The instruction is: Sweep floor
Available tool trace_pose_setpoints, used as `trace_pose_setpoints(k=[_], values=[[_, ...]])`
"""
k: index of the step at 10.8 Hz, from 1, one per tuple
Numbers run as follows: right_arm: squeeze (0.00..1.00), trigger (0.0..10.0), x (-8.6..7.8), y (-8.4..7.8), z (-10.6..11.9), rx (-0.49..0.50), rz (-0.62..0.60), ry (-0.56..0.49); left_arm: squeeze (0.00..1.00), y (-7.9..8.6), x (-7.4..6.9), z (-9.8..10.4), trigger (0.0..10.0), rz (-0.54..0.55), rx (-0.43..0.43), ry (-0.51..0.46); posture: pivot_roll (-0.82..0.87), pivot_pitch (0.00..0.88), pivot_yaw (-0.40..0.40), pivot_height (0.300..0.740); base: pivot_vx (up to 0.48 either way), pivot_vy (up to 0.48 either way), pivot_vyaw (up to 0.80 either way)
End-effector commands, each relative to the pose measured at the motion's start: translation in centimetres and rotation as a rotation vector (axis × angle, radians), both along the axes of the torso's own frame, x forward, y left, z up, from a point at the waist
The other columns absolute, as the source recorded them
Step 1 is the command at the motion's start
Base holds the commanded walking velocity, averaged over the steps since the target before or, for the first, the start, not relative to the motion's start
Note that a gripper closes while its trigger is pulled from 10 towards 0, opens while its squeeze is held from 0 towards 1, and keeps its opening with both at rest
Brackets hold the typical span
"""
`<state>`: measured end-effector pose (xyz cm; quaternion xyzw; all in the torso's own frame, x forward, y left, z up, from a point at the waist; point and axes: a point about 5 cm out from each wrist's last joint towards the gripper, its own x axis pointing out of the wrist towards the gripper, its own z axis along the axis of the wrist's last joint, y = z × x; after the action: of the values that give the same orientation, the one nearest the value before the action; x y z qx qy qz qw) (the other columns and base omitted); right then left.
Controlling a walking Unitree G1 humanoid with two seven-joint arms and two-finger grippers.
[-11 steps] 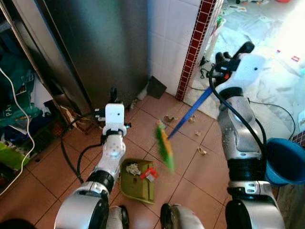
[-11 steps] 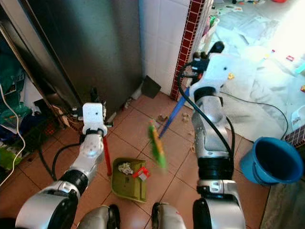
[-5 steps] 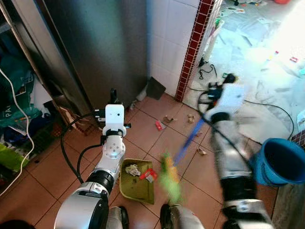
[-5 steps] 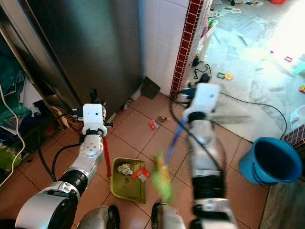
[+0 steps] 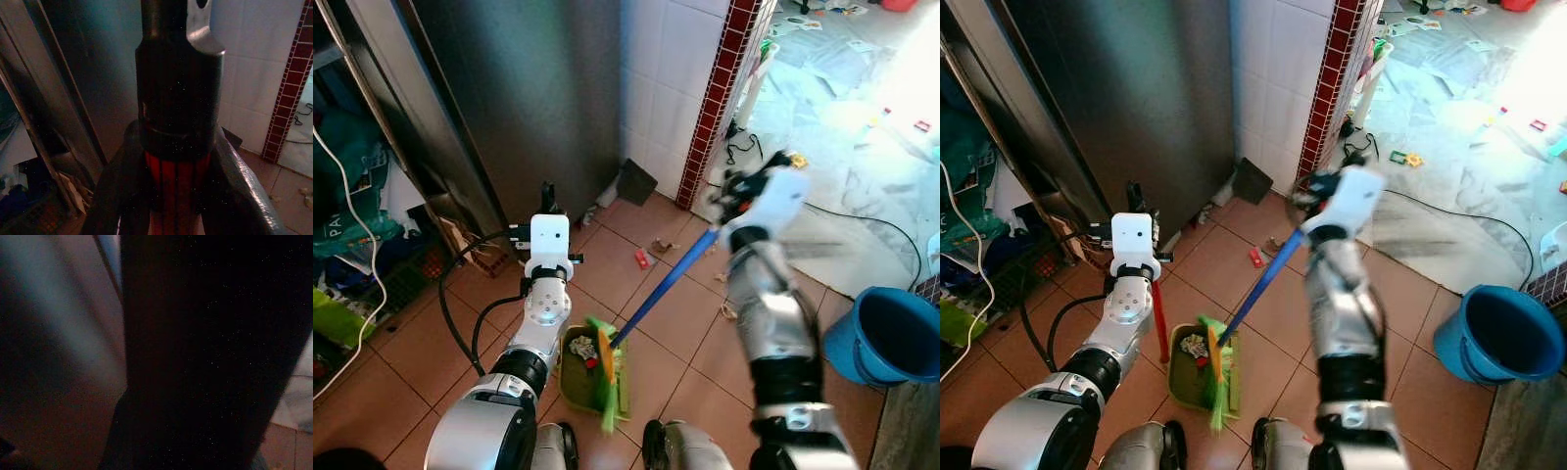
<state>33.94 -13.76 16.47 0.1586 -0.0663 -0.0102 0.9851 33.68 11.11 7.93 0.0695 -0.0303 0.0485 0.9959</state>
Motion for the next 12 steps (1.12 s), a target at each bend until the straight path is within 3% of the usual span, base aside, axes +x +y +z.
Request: trace_pose_setpoints(k=[1, 4, 7, 9, 12], values=[[0.00, 10.0, 0.2, 0.0, 2.6, 0.024, 0.015, -0.096, 0.00, 0.4, -0.6, -1.5, 10.0, 0.011, 0.022, 0.077, -0.13, 0.088, 0.001, 0.740, 0.000, 0.000, 0.00], [0.00, 10.0, 0.6, -1.0, 5.5, -0.099, 0.006, -0.207, 0.00, 0.3, -0.6, -1.6, 10.0, 0.001, 0.035, 0.086, -0.14, 0.086, 0.003, 0.740, 0.000, 0.000, 0.00], [0.00, 10.0, 0.7, -1.8, 6.5, -0.168, -0.003, -0.246, 0.00, 0.1, -0.6, -1.6, 10.0, -0.009, 0.029, 0.088, -0.14, 0.075, 0.000, 0.740, 0.000, 0.000, 0.00], [0.00, 10.0, 0.6, -2.5, 6.3, -0.233, -0.038, -0.249, 0.00, 0.0, -0.3, -0.8, 10.0, -0.058, -0.044, 0.056, -0.14, 0.063, -0.004, 0.740, 0.000, 0.000, 0.00], [0.00, 10.0, -0.7, -4.0, 2.7, -0.397, -0.111, -0.148, 0.00, 0.7, 0.1, 2.0, 10.0, -0.116, -0.142, -0.092, -0.13, 0.068, -0.007, 0.740, 0.000, 0.000, 0.00]])
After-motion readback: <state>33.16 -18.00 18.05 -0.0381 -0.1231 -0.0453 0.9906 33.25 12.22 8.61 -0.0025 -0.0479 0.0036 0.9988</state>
